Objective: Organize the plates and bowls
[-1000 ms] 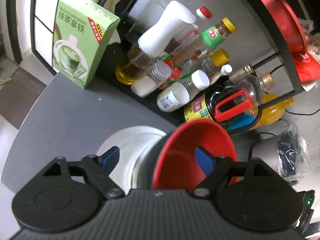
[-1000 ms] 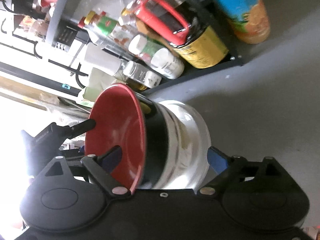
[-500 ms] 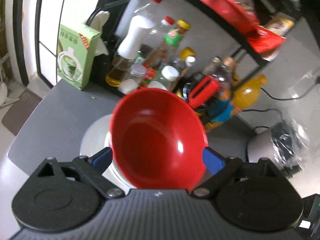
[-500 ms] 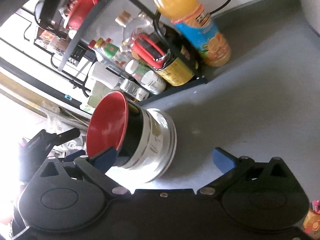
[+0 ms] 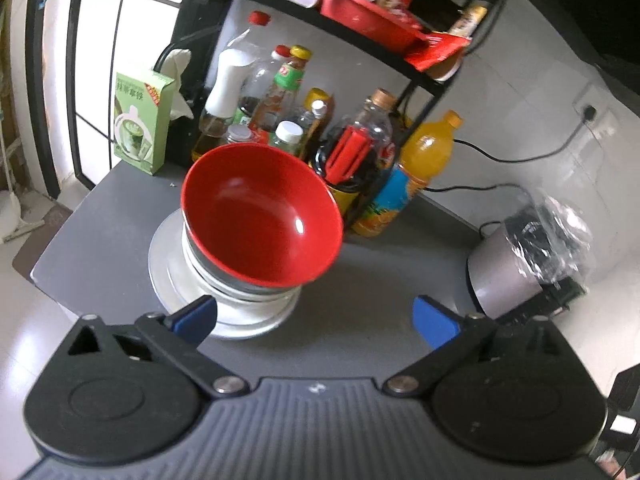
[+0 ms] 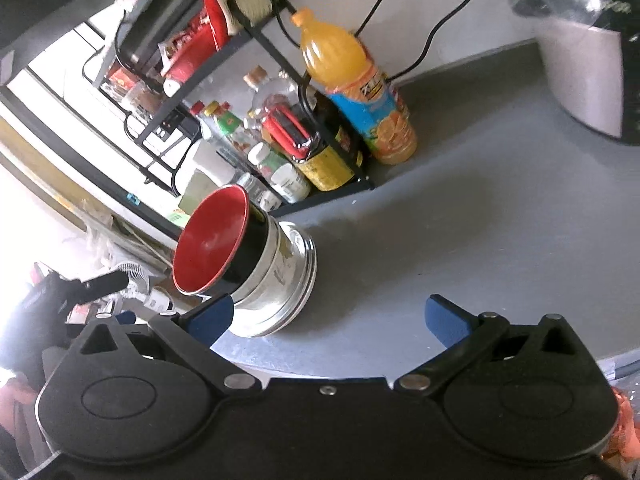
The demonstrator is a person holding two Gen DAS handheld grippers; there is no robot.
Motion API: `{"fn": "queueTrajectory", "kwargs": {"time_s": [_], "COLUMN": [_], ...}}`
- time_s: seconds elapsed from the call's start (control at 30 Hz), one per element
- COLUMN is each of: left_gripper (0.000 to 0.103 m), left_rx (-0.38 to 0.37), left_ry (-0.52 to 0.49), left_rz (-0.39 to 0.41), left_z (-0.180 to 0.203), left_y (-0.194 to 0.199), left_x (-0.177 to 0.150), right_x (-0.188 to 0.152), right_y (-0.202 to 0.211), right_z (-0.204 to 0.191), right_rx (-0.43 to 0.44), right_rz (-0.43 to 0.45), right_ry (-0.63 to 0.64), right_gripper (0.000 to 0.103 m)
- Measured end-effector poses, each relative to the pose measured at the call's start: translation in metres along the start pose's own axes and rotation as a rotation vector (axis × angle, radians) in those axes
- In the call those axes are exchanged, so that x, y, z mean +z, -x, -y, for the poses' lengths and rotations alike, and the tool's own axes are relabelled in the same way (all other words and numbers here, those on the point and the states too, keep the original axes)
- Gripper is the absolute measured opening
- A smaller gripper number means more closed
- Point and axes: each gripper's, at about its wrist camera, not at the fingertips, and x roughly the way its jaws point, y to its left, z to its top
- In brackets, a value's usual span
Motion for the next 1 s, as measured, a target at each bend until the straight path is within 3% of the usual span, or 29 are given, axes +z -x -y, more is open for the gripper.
{"fn": "queueTrajectory", "kwargs": {"time_s": [0.1, 0.33, 0.67, 1.0], "left_gripper": [0.103, 0.103, 0.103, 0.103], "left_rx": [-0.023, 0.005, 0.029, 0.128], "left_ry": [-0.016, -0.09, -0.218, -0.333], "left_rz": [0.016, 0.072, 0.096, 0.099], "left_z": [0.004, 0.011, 0.027, 0.033], "left_y": [0.013, 0.032, 0.053, 0.06], "left_x": [-0.007, -0.013, -0.028, -0.043], "right_x": [-0.006, -0.019, -0.035, -0.059], "right_y": [0.013, 0.033, 0.056, 0.063], "right_z": [-0.002, -0.009, -0.048, -0.082], "right_rx": [-0.02, -0.079, -0.2, -0.286], "right_rz": [0.023, 0.076, 0.136, 0.157], "right_ry": [0.007, 0.005, 0.074, 0.116], "right_gripper": [0.103, 0.103, 0.103, 0.103]}}
